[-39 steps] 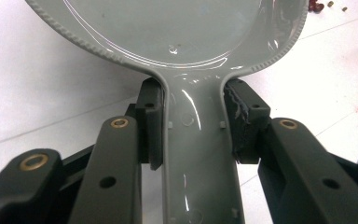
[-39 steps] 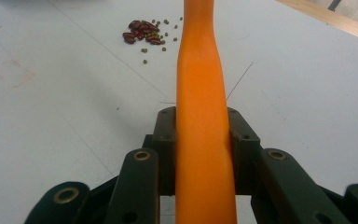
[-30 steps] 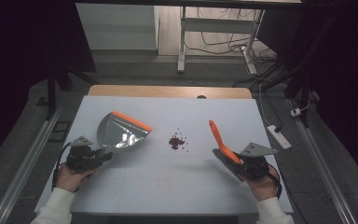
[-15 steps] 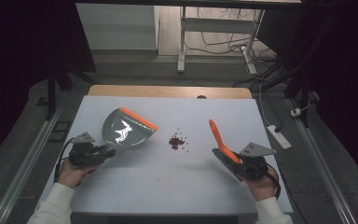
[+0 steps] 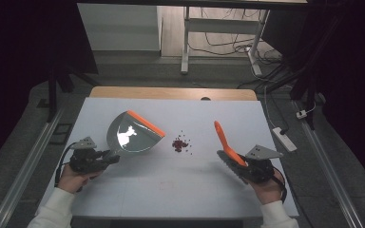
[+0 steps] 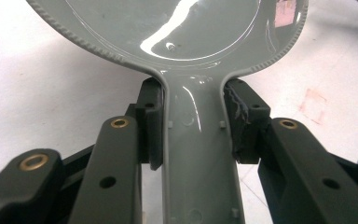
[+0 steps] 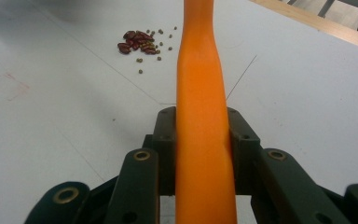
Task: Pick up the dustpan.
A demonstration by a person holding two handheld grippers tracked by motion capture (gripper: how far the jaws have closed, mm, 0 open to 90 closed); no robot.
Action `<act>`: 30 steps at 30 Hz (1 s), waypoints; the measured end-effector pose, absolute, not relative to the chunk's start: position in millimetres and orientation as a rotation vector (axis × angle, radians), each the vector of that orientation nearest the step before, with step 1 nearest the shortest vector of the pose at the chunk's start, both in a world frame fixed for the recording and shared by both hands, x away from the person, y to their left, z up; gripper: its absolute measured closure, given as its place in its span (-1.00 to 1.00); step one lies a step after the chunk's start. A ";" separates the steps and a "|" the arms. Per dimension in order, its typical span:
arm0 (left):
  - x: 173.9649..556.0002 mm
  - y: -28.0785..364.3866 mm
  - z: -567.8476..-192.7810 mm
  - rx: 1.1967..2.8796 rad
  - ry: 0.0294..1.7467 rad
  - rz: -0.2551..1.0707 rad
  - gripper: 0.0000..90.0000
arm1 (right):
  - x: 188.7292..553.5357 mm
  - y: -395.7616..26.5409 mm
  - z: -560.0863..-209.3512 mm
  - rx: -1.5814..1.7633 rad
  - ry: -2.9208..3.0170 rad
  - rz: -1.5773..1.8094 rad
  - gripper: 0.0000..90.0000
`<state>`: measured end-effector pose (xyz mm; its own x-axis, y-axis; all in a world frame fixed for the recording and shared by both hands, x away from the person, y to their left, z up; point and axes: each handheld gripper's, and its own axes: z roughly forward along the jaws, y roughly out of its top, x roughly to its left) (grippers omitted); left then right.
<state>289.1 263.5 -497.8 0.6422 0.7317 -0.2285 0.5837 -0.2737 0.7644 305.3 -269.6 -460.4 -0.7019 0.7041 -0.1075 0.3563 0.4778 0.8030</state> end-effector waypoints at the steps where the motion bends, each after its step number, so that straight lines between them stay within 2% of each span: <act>1: 288.5 263.1 -497.3 1.975 1.025 0.207 0.38 | 305.1 -269.6 -460.2 0.883 2.301 1.106 0.55; 19: 278.9 247.7 -483.2 2.057 0.914 0.170 0.38 | 318.1 -254.3 -450.7 0.882 2.273 1.165 0.55; 30: 278.4 243.2 -484.5 2.132 0.858 0.138 0.38 | 343.8 -231.4 -444.1 0.872 2.273 1.164 0.56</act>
